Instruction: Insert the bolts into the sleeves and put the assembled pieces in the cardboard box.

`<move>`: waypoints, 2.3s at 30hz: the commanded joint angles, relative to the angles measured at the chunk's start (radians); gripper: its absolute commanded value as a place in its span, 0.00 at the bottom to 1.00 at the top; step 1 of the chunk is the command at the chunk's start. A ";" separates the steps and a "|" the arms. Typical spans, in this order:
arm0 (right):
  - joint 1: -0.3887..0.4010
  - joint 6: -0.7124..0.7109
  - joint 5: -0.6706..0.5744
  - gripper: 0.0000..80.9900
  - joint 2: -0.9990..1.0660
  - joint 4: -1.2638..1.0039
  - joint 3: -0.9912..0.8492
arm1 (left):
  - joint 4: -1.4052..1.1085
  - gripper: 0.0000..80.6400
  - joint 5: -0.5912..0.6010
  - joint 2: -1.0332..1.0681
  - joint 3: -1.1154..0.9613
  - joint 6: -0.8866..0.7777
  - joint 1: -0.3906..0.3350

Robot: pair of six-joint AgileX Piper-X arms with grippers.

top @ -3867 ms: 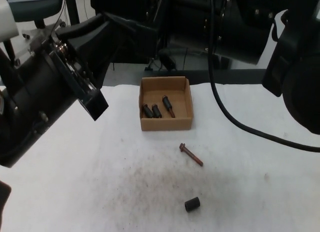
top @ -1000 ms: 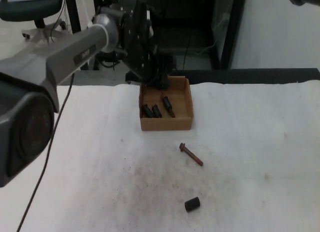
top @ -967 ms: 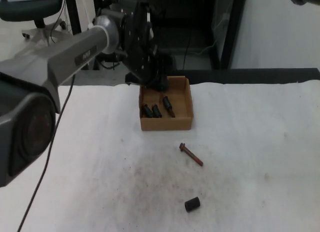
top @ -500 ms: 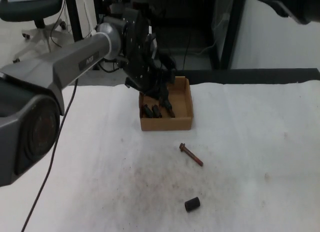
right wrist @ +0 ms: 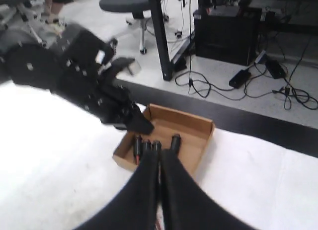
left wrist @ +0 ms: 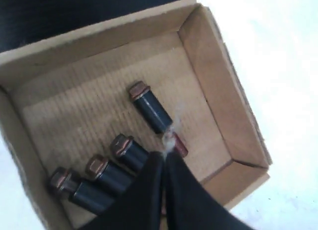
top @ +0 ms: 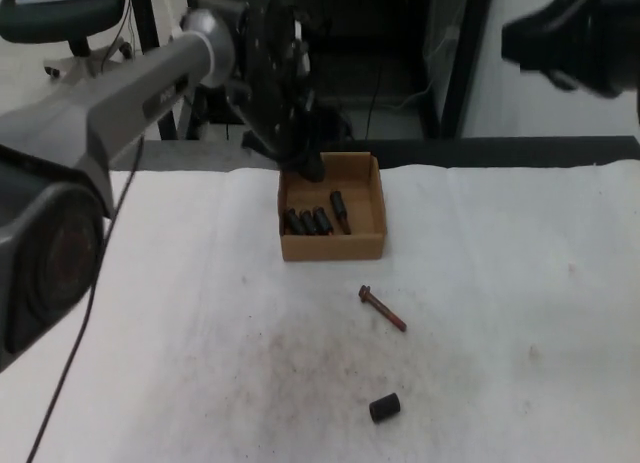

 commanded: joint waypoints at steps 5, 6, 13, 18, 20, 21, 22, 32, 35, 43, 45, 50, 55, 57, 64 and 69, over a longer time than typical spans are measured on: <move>-0.005 -0.123 -0.001 0.01 0.094 0.175 -0.003 | 0.278 0.00 -0.299 -0.247 -0.007 0.309 0.016; -0.001 -0.123 -0.004 0.01 0.117 0.183 -0.003 | 0.315 0.00 -0.333 -0.275 0.010 0.318 0.016; 0.056 -0.156 -0.067 0.01 0.239 0.174 -0.003 | 0.328 0.00 -0.336 -0.622 0.363 0.311 -0.006; 0.107 -0.191 -0.030 0.01 0.289 0.174 -0.003 | 0.070 0.00 -0.336 -0.996 0.808 0.248 -0.018; 0.119 -0.199 -0.029 0.01 0.304 0.174 -0.003 | -0.059 0.00 -0.336 -1.160 1.002 0.186 -0.018; 0.127 -0.215 -0.029 0.01 0.313 0.165 -0.003 | -0.145 0.00 -0.336 -1.222 1.076 0.165 -0.018; 0.129 -0.229 -0.029 0.01 0.323 0.151 -0.003 | -0.240 0.00 -0.336 -1.294 1.164 0.146 -0.018; 0.141 -0.235 -0.049 0.17 0.503 0.017 -0.003 | -0.835 0.00 -0.202 -1.563 1.624 -0.076 -0.018; 0.141 -0.235 -0.049 0.31 0.563 0.017 -0.003 | -0.810 0.00 -0.202 -1.559 1.626 -0.086 -0.018; 0.175 -0.315 0.020 0.47 0.647 0.009 -0.072 | -0.812 0.00 -0.202 -1.559 1.624 -0.054 -0.018; 0.187 -0.409 0.056 0.47 0.662 0.012 -0.108 | -0.810 0.00 -0.202 -1.559 1.624 -0.054 -0.018; 0.206 -0.614 0.167 0.47 0.726 0.067 -0.194 | -0.799 0.00 -0.202 -1.559 1.624 -0.054 -0.018; 0.206 -0.616 0.168 0.47 0.808 0.198 -0.273 | -0.768 0.00 -0.202 -1.559 1.624 -0.054 -0.018; 0.206 -0.616 0.168 0.47 0.834 0.229 -0.286 | -0.757 0.00 -0.202 -1.559 1.624 -0.054 -0.018; 0.206 -0.616 0.185 0.47 0.862 0.258 -0.286 | -0.749 0.00 -0.202 -1.559 1.624 -0.054 -0.018; 0.206 -0.616 0.185 0.45 0.870 0.258 -0.286 | -0.750 0.00 -0.205 -1.559 1.624 -0.054 -0.018</move>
